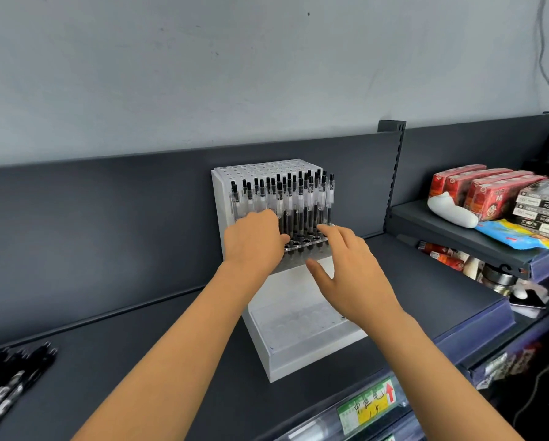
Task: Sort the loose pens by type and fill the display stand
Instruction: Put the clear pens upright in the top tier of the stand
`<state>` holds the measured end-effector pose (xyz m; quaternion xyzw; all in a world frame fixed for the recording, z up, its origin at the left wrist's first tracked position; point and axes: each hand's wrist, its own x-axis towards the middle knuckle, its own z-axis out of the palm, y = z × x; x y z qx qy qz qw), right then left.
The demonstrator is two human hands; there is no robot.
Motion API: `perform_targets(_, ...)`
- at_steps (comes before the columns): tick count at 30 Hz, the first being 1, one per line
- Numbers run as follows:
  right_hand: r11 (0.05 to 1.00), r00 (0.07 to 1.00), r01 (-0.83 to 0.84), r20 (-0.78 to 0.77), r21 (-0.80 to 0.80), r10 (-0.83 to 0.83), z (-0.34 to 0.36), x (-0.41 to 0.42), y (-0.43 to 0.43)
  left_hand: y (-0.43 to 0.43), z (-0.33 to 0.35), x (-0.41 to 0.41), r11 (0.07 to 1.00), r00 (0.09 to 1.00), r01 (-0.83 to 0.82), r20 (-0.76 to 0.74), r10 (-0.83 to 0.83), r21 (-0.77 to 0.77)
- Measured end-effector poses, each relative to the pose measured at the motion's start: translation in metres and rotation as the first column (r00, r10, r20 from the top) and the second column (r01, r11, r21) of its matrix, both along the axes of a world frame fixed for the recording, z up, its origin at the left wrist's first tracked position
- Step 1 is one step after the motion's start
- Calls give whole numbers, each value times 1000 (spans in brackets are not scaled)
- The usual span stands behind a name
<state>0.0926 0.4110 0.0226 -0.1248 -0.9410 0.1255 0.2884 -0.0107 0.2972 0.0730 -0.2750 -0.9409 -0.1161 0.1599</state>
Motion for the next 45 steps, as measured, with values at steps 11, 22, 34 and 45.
perform_targets(11, 964, 875, -267, -419, -2, 241, 6, -2, -66, -132, -21, 58, 996, 948, -41, -313, 63, 76)
perform_targets(22, 692, 692, -722, 12, -12, 722, -22, -35, -306, -385, -56, 82, 757, 769, -639, -65, 636, -136)
perform_targets(34, 728, 640, -604, 346, -324, 686, -54, -92, -596, -657, -111, 8, 678, 653, -733, 344, 675, 62)
perform_targets(45, 893, 711, -265, 552, -362, 435, -77, -167, -709, -695, -128, -53, 610, 632, -662, 761, 145, 434)
